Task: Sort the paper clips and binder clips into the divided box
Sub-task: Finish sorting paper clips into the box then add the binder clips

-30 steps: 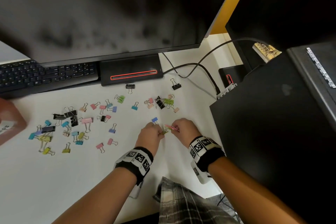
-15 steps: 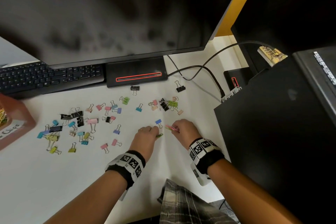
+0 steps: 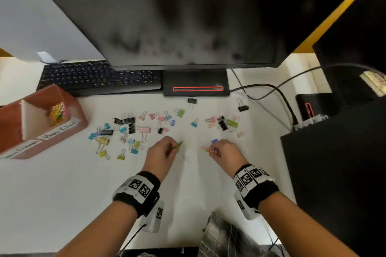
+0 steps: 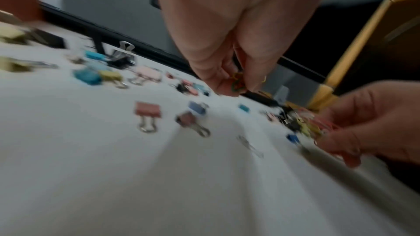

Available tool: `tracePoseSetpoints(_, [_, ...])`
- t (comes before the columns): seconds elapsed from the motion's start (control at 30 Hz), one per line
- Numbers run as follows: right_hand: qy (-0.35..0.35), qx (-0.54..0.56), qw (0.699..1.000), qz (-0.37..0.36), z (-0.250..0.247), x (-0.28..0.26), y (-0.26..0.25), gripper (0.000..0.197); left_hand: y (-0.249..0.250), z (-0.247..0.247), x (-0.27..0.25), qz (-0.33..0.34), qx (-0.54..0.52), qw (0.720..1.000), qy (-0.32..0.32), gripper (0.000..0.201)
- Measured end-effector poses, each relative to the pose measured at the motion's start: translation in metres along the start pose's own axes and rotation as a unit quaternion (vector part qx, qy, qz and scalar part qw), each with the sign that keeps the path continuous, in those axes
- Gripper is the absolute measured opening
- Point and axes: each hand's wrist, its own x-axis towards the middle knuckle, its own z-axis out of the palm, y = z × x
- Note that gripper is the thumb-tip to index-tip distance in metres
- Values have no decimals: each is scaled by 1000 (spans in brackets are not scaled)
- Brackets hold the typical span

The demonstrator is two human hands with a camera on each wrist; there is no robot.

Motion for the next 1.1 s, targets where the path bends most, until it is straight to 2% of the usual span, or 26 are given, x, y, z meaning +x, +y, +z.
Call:
tracePoseSetpoints(0.13, [23, 10, 999, -36, 4, 19, -39, 13, -24, -57, -6, -48, -51, 995, 77, 7])
tracePoseSetpoints(0.2, [29, 18, 999, -35, 7, 26, -52, 14, -39, -73, -7, -53, -43, 995, 77, 9])
tracePoseSetpoints(0.3, [13, 7, 1000, -5, 12, 29, -57, 15, -49, -68, -7, -18, 3, 1000, -4, 17])
tracePoseSetpoints(0.4, [2, -2, 999, 39, 16, 24, -49, 15, -44, -41, -5, 58, 26, 994, -87, 16])
tracePoseSetpoints(0.53, [6, -7, 997, 78, 17, 11, -31, 12, -36, -6, 7, 119, 29, 983, -140, 10])
tracePoseSetpoints(0.63, [17, 5, 995, 93, 14, 2, -18, 12, -28, 18, 13, 145, 92, 967, -189, 4])
tracePoseSetpoints(0.8, [18, 6, 995, 95, 6, -8, -1, 12, -19, 31, 17, 158, 163, 951, -211, 10])
tracePoseSetpoints(1.1, [-2, -7, 997, 71, -4, -11, 5, 13, -24, 40, 10, 159, 243, 940, -179, 27])
